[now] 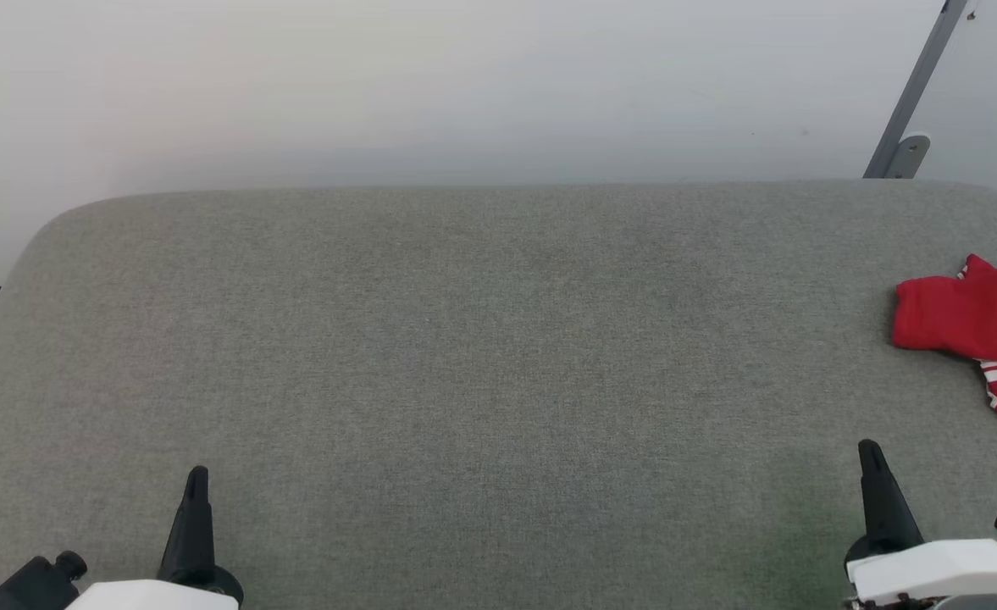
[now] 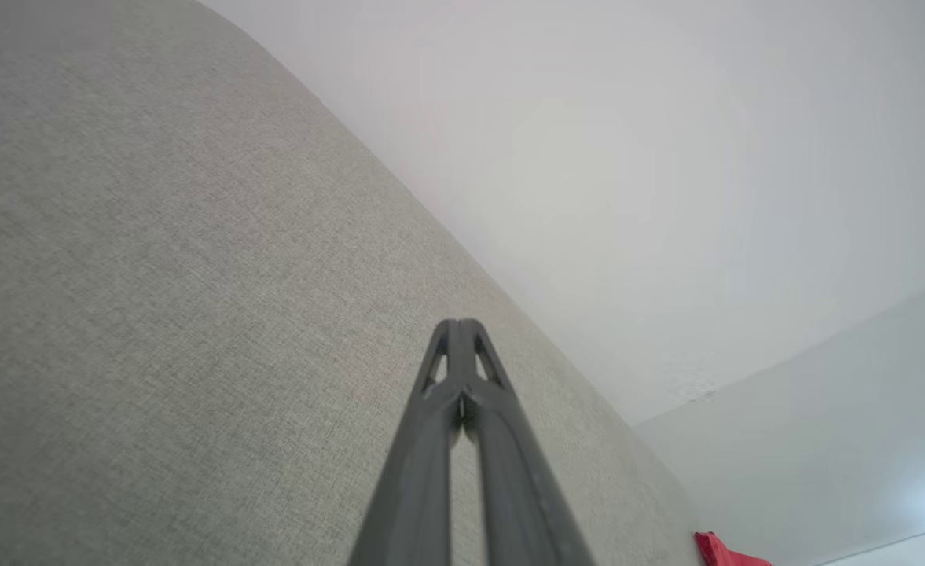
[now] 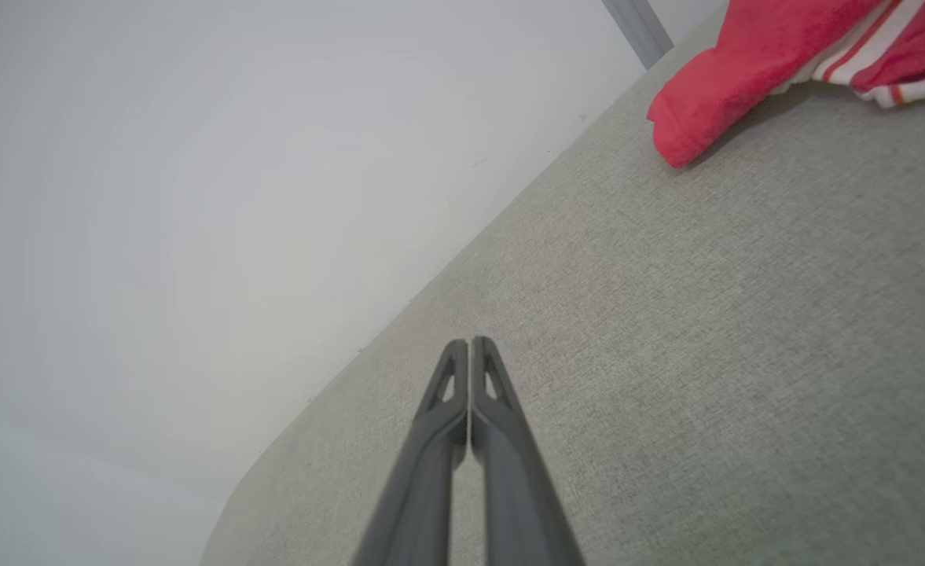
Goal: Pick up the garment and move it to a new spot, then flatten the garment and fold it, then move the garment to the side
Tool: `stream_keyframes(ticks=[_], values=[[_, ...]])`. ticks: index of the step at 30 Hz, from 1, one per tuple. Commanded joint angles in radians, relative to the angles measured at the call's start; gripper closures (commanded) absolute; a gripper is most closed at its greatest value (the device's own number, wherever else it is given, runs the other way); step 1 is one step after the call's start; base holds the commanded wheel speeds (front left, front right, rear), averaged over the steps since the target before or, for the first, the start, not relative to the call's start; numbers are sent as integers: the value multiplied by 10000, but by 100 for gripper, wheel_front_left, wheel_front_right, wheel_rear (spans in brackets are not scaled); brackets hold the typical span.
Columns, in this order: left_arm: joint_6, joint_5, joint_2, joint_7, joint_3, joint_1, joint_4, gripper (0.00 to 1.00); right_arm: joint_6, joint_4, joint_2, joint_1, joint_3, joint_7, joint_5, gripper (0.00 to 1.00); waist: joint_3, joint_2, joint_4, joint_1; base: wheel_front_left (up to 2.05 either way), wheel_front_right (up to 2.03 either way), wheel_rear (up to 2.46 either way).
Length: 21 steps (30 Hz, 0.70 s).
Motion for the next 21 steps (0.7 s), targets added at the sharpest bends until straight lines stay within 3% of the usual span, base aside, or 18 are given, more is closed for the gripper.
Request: stream_keyframes(ticks=[1, 21], values=[[-10, -294, 18, 77, 57, -286, -50, 100, -1, -89, 15, -275, -29, 99, 327, 100, 2, 0, -3, 0, 0, 0, 0], [-15, -2518, -69, 711, 118, -841, 245, 100, -1, 22, 43, -688, -56, 728, 2643, 100, 25, 0, -57, 0, 0, 0, 0]])
